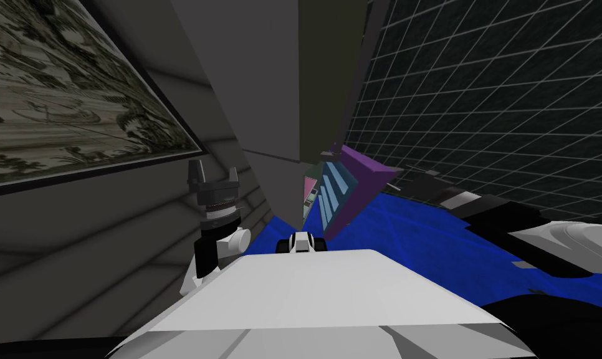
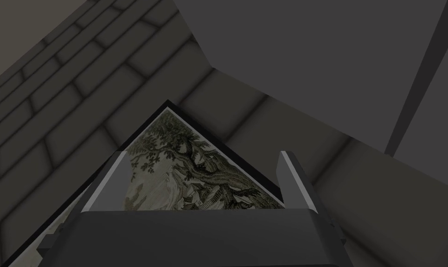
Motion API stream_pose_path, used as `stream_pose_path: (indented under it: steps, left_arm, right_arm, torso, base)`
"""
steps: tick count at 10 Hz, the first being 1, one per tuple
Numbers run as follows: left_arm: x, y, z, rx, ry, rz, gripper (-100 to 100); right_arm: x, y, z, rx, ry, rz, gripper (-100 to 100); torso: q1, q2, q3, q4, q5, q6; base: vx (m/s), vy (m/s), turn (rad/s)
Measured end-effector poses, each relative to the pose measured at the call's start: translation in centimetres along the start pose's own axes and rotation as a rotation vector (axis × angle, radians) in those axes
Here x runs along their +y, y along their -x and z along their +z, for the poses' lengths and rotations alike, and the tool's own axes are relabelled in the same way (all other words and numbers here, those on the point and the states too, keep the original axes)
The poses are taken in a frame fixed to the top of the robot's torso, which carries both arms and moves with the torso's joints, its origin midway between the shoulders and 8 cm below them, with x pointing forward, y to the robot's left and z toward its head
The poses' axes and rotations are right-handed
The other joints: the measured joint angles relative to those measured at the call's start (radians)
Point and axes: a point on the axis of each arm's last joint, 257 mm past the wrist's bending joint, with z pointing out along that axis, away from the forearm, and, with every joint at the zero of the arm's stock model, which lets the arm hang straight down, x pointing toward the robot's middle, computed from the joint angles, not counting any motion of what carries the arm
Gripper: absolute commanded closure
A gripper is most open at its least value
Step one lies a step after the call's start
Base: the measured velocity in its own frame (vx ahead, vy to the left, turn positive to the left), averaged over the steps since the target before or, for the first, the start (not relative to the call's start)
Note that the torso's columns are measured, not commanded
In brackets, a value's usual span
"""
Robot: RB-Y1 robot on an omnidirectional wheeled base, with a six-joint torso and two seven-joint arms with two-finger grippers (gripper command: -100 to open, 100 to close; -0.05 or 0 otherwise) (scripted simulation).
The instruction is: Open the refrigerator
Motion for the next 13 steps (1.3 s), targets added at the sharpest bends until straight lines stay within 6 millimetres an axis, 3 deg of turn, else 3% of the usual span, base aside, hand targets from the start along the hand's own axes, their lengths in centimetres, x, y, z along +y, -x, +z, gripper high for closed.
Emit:
stream_pose_path:
  steps: [7,8,9,11,13]
  left_arm:
    - [0.0,0.0,0.0,0.0,0.0,0.0,0]
    - [0.0,0.0,0.0,0.0,0.0,0.0,0]
    - [0.0,0.0,0.0,0.0,0.0,0.0,0]
    - [0.0,0.0,0.0,0.0,0.0,0.0,0]
    - [0.0,0.0,0.0,0.0,0.0,0.0,0]
  right_arm:
    - [-1.0,-2.7,-1.1,0.114,-0.051,-0.218,-100]
    - [-1.0,-2.8,-1.1,0.117,-0.052,-0.223,-100]
    - [-0.3,-3.8,-0.7,0.136,-0.034,-0.21,-100]
    - [0.4,-6.1,0.0,0.179,-0.014,-0.16,-100]
    - [0.6,-7.9,0.2,0.219,-0.008,-0.131,-100]
  torso:
    - [0.003,-0.001,-0.001,0.001,0.003,-0.002]
    - [0.0,0.001,0.001,0.001,0.001,0.0]
    - [-0.003,0.01,0.006,0.002,-0.001,0.0]
    - [-0.005,0.007,0.006,0.002,-0.003,0.006]
    - [-0.005,0.0,0.0,-0.004,-0.006,-0.003]
  base:
    - [0.023,0.066,-0.035]
    - [-0.155,-0.011,0.335]
    - [-0.198,-0.036,0.412]
    - [-0.065,-0.029,-0.005]
    - [-0.161,-0.033,0.33]
